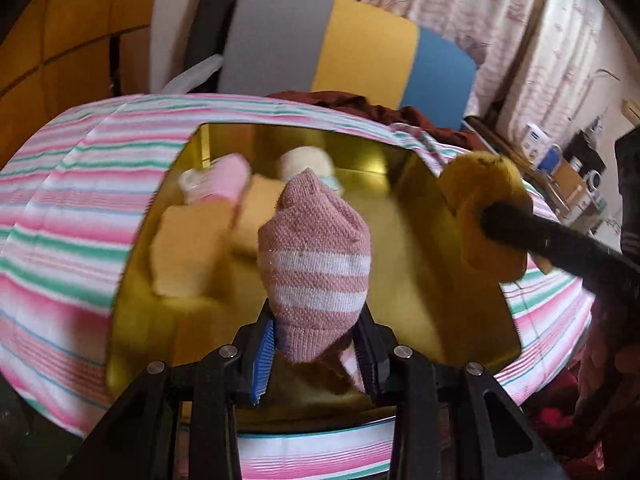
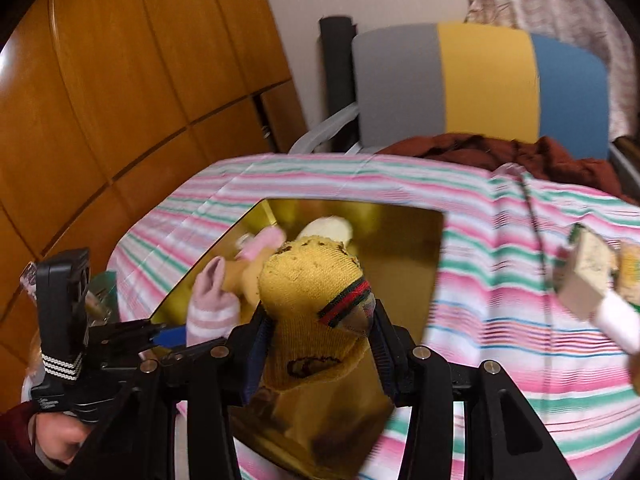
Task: Organize objects
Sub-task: 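Lower both socks into the gold tray and open both grippers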
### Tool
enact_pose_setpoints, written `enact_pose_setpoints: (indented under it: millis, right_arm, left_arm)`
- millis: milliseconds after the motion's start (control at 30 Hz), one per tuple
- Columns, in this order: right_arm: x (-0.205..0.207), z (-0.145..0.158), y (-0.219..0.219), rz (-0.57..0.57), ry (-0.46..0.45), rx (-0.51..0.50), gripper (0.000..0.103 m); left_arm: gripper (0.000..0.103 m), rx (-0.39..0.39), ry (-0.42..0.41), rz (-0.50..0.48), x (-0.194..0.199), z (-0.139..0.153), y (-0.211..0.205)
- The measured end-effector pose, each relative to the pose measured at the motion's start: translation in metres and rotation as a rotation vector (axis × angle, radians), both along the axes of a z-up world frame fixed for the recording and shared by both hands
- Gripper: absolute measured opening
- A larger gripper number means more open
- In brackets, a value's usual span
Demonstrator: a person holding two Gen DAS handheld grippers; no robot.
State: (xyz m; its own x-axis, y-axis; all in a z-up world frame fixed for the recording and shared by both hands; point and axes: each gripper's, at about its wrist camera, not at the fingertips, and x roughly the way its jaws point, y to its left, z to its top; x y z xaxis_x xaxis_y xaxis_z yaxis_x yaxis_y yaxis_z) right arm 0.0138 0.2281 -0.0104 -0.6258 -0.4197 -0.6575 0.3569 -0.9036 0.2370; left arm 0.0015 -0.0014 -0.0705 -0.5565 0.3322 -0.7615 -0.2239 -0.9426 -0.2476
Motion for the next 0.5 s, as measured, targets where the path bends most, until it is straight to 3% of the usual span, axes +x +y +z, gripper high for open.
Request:
enact_pose_setpoints:
  millis: [167,233,267,367,500]
  right_arm:
    - [-0.009,-0.019,-0.028,0.036,-0.081,-0.012,0.053]
    - [-0.011,-0.024,-0.033,0.045,-0.108,-0.026,0.063]
    - [-0.012,-0.026,-0.035,0.044,-0.109,-0.028,0.067]
    - [-0.008,-0.027,-0.037,0.044,-0.102,-0.040,0.068]
    - [-0.004,-0.026,-0.029,0.023,-0.103,-0.051,0.068]
  left_arm:
    - [0.036,-0.039,-0.042,0.005,0.003,-0.007,-0.012]
    - [0.044,-0.060,-0.046,0.004,0.006,-0.007,-0.013]
    - [0.054,-0.079,-0.037,0.020,0.009,-0.006,-0.013]
    - [0.068,-0.114,-0.010,0.052,0.014,0.000,-0.016]
    - [0.069,-0.106,0.028,0.099,0.015,0.009,-0.026]
